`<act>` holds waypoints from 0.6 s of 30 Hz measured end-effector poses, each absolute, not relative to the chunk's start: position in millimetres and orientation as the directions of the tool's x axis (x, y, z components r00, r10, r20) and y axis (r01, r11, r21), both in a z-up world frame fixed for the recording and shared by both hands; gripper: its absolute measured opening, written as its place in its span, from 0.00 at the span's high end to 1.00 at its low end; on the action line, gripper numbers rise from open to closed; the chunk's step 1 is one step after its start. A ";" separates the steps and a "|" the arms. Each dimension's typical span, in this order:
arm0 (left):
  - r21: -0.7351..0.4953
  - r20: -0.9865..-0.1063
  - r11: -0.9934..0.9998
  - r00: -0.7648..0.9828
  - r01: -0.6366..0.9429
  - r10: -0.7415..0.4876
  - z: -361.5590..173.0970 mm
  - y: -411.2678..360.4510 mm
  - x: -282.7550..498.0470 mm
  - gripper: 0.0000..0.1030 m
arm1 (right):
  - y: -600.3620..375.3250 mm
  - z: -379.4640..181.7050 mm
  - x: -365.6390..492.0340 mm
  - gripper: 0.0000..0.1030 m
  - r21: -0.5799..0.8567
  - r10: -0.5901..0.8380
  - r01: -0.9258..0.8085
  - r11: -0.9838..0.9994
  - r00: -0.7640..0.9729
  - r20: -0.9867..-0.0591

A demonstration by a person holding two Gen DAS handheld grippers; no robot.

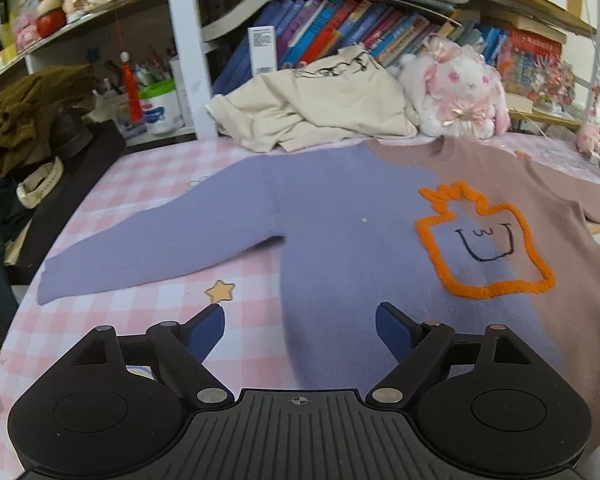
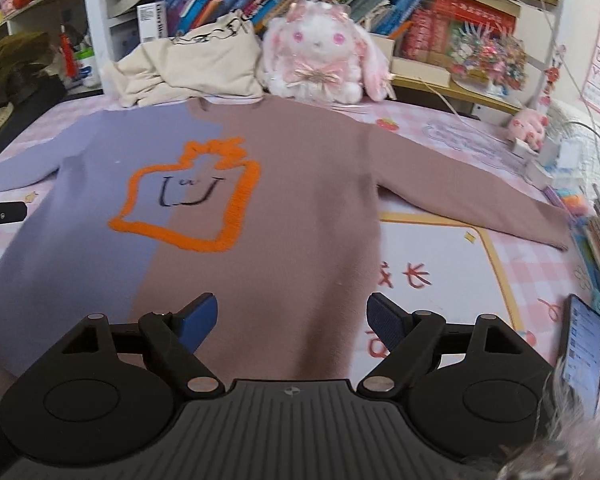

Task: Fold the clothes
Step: 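Move the left gripper to the lavender sleeve cuff and grasp it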

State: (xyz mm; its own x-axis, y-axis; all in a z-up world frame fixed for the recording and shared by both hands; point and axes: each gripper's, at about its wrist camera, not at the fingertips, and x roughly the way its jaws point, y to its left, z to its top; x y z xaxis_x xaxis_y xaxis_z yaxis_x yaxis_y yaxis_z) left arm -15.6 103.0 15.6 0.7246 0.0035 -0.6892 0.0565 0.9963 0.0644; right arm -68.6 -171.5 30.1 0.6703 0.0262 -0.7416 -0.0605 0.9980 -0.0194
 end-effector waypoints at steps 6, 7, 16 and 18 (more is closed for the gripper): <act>0.055 -0.695 0.998 0.719 0.008 0.033 13.4 124.2 -15.0 0.13 | -154.3 28.8 -67.9 0.20 -0.038 0.032 -0.089 0.995 0.669 -0.742; 0.061 -0.694 0.998 0.719 0.000 0.042 12.3 127.9 -14.5 0.12 | -152.1 28.1 -68.2 0.19 -0.041 0.029 -0.089 0.995 0.668 -0.744; 0.109 -0.658 0.989 0.738 -0.100 0.147 11.1 169.1 0.8 0.07 | -134.2 25.9 -64.3 0.16 -0.040 0.028 -0.089 0.995 0.657 -0.753; 0.096 -0.653 0.983 0.736 -0.154 0.179 9.2 186.1 3.6 0.06 | -132.2 24.6 -61.2 0.16 -0.032 0.021 -0.070 0.997 0.646 -0.763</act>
State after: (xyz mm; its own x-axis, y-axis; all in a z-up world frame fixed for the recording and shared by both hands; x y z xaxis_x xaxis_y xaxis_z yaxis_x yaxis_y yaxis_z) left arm 3.6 186.1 9.2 0.7357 0.1788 -0.6532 -0.1535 0.9834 0.0963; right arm -61.2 -132.2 24.6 0.6456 0.0211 -0.7634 -0.0698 0.9971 -0.0315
